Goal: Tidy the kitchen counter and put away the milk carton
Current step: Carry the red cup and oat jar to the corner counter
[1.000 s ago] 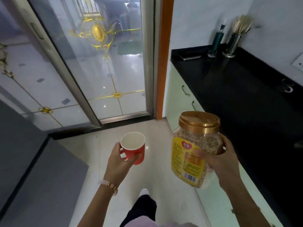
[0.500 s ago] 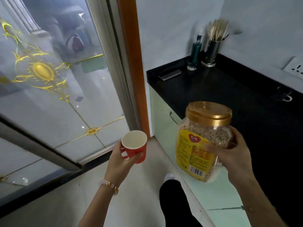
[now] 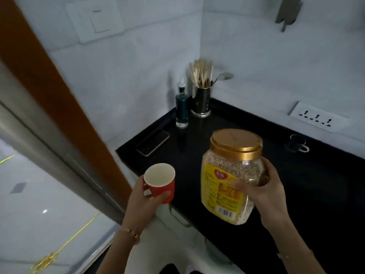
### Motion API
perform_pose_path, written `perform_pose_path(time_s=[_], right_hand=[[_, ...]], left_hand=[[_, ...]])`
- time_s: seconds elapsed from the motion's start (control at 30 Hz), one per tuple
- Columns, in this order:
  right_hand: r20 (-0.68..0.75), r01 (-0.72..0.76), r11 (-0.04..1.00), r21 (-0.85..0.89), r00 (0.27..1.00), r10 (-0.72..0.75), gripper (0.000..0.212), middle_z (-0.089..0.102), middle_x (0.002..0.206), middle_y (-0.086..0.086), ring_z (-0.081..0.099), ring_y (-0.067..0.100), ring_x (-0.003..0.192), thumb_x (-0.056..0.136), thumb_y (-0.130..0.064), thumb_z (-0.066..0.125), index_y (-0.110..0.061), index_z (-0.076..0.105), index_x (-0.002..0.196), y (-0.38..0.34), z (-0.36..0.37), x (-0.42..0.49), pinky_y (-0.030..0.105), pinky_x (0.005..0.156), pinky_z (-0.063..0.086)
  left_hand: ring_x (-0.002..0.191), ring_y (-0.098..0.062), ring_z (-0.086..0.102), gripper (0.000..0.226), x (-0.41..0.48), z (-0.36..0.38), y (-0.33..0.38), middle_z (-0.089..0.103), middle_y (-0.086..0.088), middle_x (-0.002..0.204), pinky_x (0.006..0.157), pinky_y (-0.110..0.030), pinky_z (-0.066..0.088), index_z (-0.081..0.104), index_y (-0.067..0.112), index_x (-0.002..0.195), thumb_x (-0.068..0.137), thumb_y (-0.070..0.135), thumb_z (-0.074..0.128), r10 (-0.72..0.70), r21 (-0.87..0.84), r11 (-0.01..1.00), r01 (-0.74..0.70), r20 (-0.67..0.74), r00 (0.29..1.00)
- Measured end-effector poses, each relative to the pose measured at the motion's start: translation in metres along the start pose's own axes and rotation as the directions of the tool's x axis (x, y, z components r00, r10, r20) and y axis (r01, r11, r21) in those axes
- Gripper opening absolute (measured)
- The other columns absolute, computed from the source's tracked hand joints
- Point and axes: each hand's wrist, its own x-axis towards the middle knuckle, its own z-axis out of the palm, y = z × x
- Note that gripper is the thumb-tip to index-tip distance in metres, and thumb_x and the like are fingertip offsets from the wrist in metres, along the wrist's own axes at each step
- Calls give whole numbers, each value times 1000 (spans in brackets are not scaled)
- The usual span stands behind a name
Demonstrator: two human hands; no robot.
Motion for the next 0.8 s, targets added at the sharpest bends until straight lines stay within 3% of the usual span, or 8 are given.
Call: perform_pose_path(time_s=[0.1,0.23,0.33,0.47,0.67,0.73,0.8], right_hand=[[-108,-10,1000,-17,994,8,135,49,134,-1,53,21,119,17,-55,88,-32,34,138,2,-3,20,49,93,51],[-266,-46,999,0,963,44,124,50,132,-2,55,21,117,24,-49,87,-34,36,136,12,-5,40,50,91,52],[-370,-72,997,3,926,68,127,51,132,-2,55,21,118,21,-56,89,-35,36,135,16,0,56,51,92,51],[-439,-58,998,1,897,53,124,47,133,3,53,22,119,28,-46,90,-32,33,138,10,11,82,48,92,52],[-508,-48,998,-27,861,28,107,45,133,2,51,19,120,49,-17,90,-33,32,138,22,22,100,26,79,51],[-504,-57,998,-29,863,34,110,45,133,1,52,19,120,44,-24,92,-36,32,136,26,23,104,28,80,53],[-498,-73,997,-24,866,52,114,46,133,0,52,20,121,36,-38,90,-41,32,134,29,23,109,40,88,55]], left_hand=[[96,1,52,64,49,18,11,52,16,110,77,-11,40,40,28,122,72,10,75,37,40,998,-43,147,989],[93,4,52,64,109,45,21,52,20,103,75,-9,40,42,30,118,69,8,77,61,79,993,-87,282,957],[93,5,53,63,148,60,29,54,18,104,74,-9,41,42,30,117,69,8,78,76,85,989,-121,409,910],[106,-2,54,71,191,74,32,55,10,118,88,-18,43,43,24,128,68,19,79,68,131,978,-159,525,848],[118,-14,52,75,234,101,19,53,3,127,99,-31,42,41,23,131,67,20,80,16,185,970,-155,592,806],[119,-16,51,75,242,109,13,53,2,128,101,-33,43,40,23,130,67,19,80,-9,193,972,-134,599,801],[120,-16,50,75,248,117,11,52,1,129,100,-32,42,39,23,131,68,18,80,-32,205,972,-119,610,792]])
